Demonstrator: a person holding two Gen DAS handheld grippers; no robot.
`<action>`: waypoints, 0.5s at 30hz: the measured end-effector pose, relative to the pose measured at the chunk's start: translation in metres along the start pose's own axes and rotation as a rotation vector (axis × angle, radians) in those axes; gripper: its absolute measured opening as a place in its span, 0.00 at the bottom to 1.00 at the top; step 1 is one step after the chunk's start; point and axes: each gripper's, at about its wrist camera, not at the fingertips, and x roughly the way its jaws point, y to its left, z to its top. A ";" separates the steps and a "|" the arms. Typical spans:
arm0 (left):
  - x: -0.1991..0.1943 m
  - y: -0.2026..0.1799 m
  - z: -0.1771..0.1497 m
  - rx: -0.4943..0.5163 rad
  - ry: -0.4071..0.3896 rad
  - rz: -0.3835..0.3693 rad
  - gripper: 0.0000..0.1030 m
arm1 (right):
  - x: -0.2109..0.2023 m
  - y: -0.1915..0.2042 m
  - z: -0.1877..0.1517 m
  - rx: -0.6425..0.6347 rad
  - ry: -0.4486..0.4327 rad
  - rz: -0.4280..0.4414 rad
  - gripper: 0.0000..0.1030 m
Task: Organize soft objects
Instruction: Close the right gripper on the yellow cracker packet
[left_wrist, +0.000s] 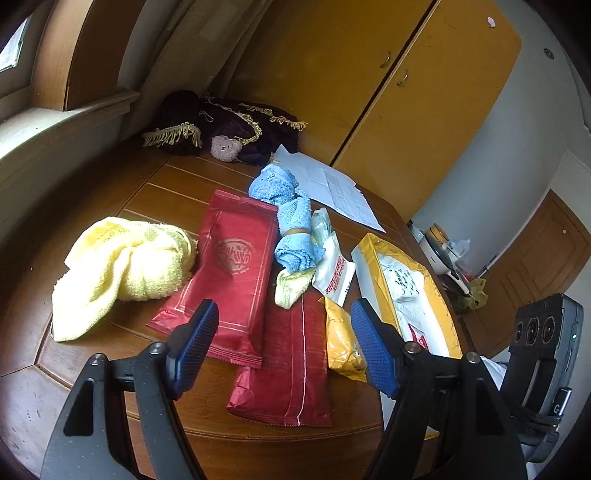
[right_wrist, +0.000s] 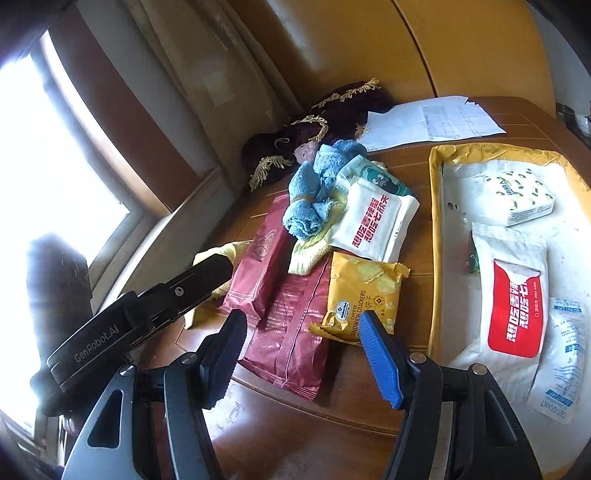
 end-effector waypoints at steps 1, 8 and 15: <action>-0.001 0.002 0.000 -0.003 -0.001 0.000 0.72 | 0.002 -0.001 -0.001 0.005 0.006 0.002 0.62; -0.002 0.006 -0.001 -0.007 -0.004 0.003 0.72 | 0.007 -0.002 -0.003 0.006 0.026 -0.018 0.53; 0.001 0.011 -0.001 -0.018 0.008 0.003 0.72 | 0.024 0.005 0.019 -0.034 0.033 -0.195 0.53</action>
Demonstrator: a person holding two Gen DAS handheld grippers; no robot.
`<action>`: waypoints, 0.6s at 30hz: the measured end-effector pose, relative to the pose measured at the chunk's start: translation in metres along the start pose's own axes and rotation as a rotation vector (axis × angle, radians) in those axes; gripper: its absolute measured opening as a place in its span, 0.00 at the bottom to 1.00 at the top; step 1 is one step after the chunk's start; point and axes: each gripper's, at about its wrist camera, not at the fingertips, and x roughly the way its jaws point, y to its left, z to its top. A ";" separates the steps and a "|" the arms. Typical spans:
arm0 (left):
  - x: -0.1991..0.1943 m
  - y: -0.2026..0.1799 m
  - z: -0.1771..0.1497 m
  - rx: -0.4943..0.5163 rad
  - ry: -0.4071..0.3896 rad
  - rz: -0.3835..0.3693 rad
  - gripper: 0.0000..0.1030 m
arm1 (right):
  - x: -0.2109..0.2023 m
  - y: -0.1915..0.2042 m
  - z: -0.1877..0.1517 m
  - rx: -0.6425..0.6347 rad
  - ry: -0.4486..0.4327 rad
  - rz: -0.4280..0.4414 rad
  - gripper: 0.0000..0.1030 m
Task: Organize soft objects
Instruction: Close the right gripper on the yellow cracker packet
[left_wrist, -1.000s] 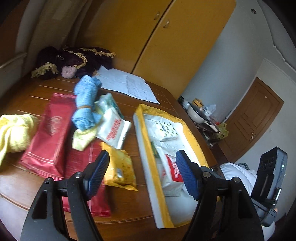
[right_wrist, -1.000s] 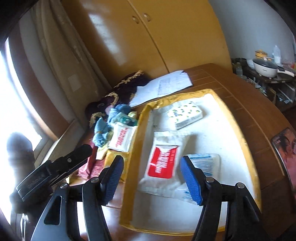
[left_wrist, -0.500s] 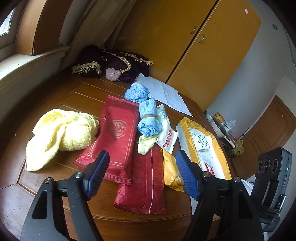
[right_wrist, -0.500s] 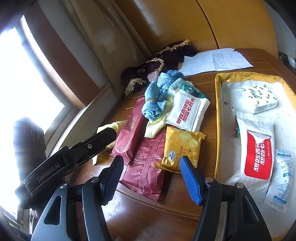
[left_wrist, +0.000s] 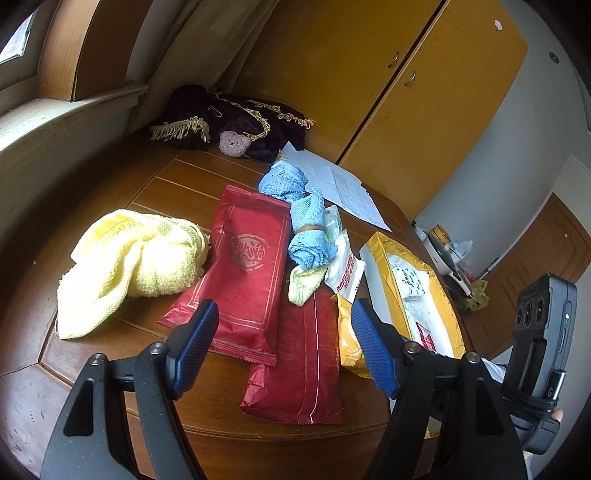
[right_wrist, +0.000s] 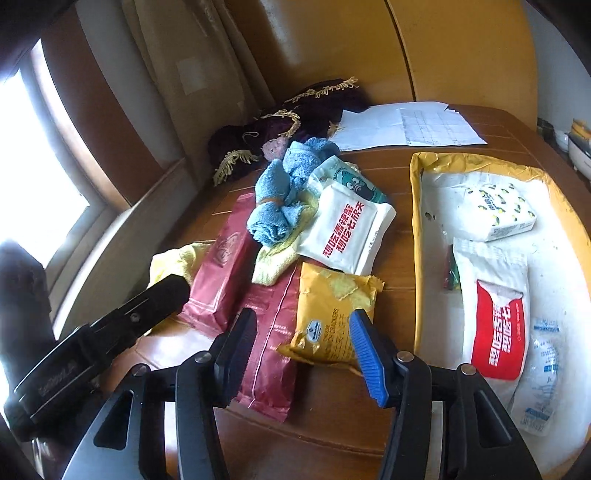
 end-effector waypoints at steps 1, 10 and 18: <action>0.000 0.000 0.000 0.000 0.001 -0.001 0.72 | 0.006 0.000 0.002 0.001 0.022 -0.015 0.53; 0.003 -0.003 0.009 0.041 -0.010 0.058 0.72 | 0.029 0.010 0.004 -0.035 0.090 -0.196 0.53; 0.008 0.002 0.026 0.104 -0.024 0.165 0.72 | 0.030 0.020 -0.001 -0.104 0.080 -0.263 0.45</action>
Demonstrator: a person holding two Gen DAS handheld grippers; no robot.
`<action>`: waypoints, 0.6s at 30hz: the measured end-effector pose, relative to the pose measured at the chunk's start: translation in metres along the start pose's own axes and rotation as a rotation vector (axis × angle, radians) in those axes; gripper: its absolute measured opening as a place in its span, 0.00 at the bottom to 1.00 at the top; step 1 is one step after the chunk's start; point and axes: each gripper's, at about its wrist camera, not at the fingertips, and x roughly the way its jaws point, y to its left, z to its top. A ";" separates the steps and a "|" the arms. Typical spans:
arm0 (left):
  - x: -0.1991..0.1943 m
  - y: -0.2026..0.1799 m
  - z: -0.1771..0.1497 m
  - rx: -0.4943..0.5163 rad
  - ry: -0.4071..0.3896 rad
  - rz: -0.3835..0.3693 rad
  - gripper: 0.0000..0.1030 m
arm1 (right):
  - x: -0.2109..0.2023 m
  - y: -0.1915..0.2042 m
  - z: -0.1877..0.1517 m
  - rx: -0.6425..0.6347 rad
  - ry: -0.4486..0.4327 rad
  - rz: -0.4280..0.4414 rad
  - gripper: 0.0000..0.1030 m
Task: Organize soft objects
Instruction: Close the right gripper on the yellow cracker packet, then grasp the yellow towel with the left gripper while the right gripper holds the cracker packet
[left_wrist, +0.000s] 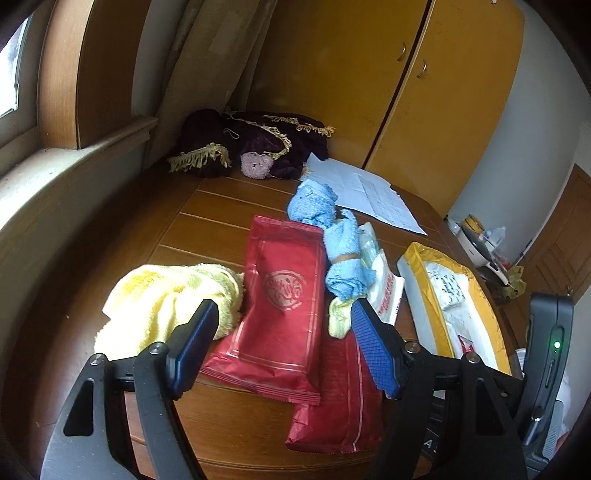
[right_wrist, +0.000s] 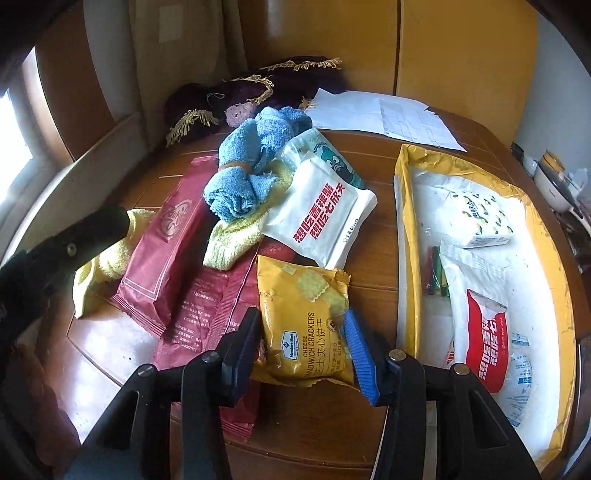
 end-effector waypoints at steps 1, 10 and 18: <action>0.002 0.006 0.002 -0.016 0.008 0.004 0.72 | -0.001 0.001 -0.001 -0.002 -0.004 -0.002 0.44; 0.020 0.060 0.010 -0.165 0.038 0.098 0.72 | -0.008 -0.003 -0.007 0.015 -0.035 0.058 0.42; 0.043 0.056 0.000 -0.117 0.090 0.132 0.63 | -0.019 -0.006 -0.011 0.032 -0.076 0.134 0.42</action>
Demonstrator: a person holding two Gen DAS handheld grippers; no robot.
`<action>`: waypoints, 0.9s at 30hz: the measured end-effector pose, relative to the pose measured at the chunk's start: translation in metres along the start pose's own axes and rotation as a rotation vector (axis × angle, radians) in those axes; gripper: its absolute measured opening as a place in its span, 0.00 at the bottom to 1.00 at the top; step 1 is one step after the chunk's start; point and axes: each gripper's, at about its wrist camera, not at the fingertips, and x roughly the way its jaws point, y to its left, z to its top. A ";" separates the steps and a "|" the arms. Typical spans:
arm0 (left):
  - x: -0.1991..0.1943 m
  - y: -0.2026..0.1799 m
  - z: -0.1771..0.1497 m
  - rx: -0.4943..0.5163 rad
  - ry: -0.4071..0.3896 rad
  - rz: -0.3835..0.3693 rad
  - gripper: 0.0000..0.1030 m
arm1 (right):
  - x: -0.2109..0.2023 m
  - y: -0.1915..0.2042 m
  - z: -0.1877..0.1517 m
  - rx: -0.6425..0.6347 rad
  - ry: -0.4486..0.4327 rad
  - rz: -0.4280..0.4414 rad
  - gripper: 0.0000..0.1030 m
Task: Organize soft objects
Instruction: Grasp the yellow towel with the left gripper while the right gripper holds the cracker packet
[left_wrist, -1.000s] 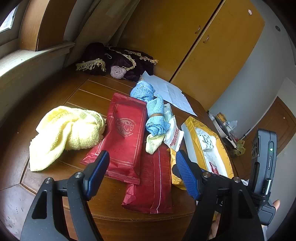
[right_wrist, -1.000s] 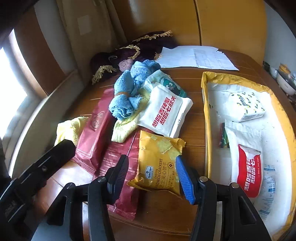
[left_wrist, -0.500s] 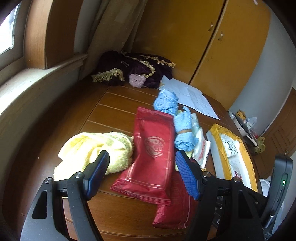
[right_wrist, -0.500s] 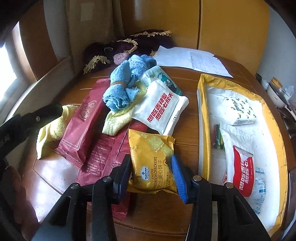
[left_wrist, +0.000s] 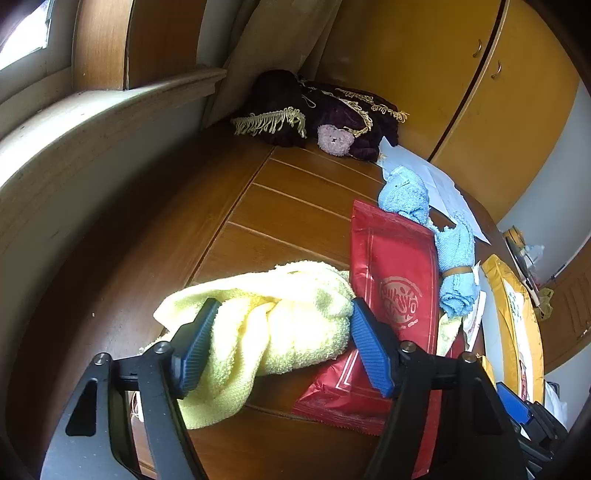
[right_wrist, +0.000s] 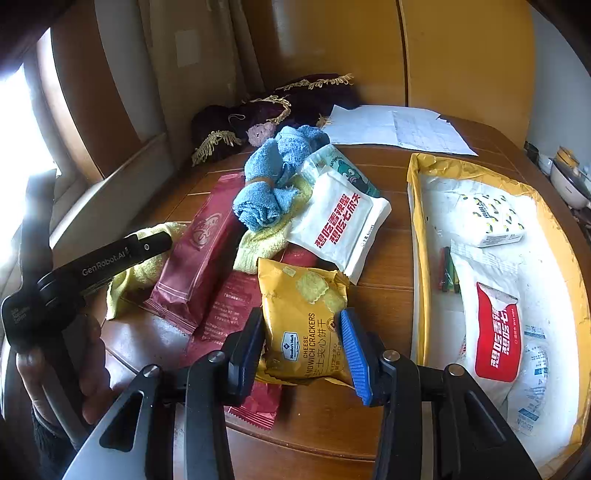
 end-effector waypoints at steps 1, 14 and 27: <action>-0.001 -0.001 0.000 0.001 -0.001 -0.002 0.59 | -0.001 0.001 0.000 0.001 -0.005 0.014 0.42; -0.029 0.015 -0.003 -0.093 -0.088 -0.058 0.21 | -0.016 -0.011 -0.002 0.054 -0.069 0.106 0.42; -0.037 0.019 0.001 -0.117 -0.107 -0.097 0.45 | -0.017 -0.022 -0.003 0.085 -0.070 0.153 0.42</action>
